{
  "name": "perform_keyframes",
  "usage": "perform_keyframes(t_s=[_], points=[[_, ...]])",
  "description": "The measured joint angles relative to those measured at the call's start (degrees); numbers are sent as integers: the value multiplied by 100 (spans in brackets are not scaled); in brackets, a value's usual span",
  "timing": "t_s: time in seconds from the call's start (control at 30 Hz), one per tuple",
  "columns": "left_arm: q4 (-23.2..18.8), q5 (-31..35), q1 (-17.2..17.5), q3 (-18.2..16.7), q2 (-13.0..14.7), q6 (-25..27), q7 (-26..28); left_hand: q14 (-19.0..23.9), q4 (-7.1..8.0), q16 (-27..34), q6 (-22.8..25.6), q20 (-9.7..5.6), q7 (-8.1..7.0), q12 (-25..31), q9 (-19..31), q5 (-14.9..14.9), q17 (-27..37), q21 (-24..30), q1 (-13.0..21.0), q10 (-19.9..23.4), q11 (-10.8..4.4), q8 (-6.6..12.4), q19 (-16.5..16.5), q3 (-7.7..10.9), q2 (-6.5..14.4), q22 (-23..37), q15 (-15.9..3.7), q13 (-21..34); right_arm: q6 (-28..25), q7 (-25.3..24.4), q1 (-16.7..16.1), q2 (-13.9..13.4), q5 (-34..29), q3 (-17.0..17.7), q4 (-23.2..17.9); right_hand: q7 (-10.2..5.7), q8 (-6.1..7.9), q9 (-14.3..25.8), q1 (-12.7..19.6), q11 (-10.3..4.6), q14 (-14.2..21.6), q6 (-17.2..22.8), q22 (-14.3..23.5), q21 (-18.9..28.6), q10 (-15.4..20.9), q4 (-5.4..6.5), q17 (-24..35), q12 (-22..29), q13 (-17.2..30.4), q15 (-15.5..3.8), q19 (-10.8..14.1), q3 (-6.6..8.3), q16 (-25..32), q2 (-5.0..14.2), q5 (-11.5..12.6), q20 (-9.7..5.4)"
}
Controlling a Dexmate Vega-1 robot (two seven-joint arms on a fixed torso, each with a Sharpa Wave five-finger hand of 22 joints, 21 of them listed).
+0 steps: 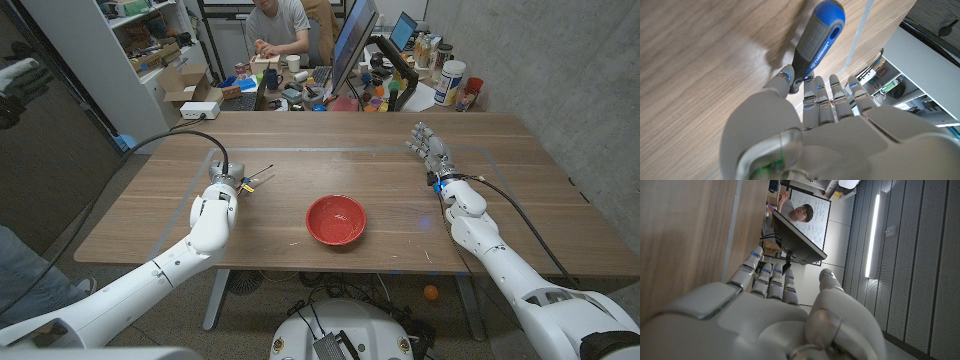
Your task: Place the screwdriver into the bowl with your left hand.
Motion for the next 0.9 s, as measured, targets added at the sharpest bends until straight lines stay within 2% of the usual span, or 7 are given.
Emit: perform_keyframes(t_s=[0.47, 0.9], points=[[-24, -293, 15, -5, -33, 24, 671, 59, 25, 0, 78, 0, -37, 0, 1, 19, 0, 0, 60, 83, -25, -65, -1, -25, -60, 0, -3, -1, -21, -115, -84, -55, -47, -17, -231, 0, 0, 0, 0, 0, 0, 0, 0, 0, 0, 0, 0, 0, 0, 0, 0, 0, 0, 0, 0, 0], [-192, -687, -21, -46, 20, -201, 1122, 114, 49, 0, 88, 1, -47, 0, 29, 19, -1, 0, 75, 113, -53, -106, -1, -49, -75, 0, -9, -1, -31, -305, -267, -121, -78, 3, -564, 0, 0, 0, 0, 0, 0, 0, 0, 0, 0, 0, 1, 0, 0, 0, 0, 0, 0, 0, 0, 0]])
